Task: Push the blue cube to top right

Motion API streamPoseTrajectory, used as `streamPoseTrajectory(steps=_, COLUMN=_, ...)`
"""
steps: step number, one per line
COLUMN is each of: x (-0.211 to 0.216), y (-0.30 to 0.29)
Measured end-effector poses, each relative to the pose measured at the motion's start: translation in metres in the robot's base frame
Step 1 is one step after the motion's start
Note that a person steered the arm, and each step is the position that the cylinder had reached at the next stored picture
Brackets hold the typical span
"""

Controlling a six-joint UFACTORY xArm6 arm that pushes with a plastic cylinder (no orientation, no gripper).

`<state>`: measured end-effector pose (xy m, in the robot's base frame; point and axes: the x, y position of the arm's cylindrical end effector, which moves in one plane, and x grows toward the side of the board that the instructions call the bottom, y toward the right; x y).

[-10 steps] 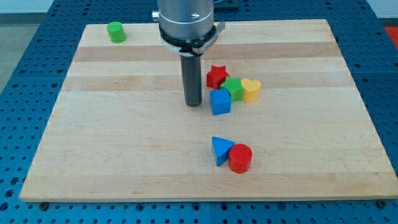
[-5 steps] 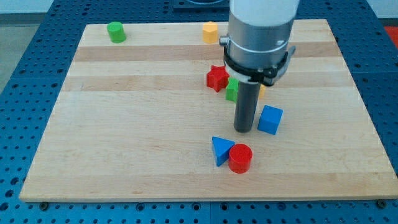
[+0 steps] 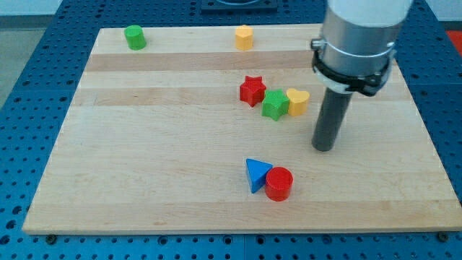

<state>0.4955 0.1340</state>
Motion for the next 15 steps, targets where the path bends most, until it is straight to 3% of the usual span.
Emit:
streamPoseTrajectory(steps=2, x=-0.016, y=0.016)
streamPoseTrajectory(steps=6, x=-0.107, y=0.012)
streamPoseTrajectory(steps=8, x=-0.089, y=-0.032)
streamPoseTrajectory(steps=9, x=-0.102, y=-0.047)
streamPoseTrajectory(steps=11, x=-0.132, y=-0.031)
streamPoseTrajectory(steps=14, x=-0.102, y=0.005)
streamPoseTrajectory(steps=15, x=-0.111, y=0.014)
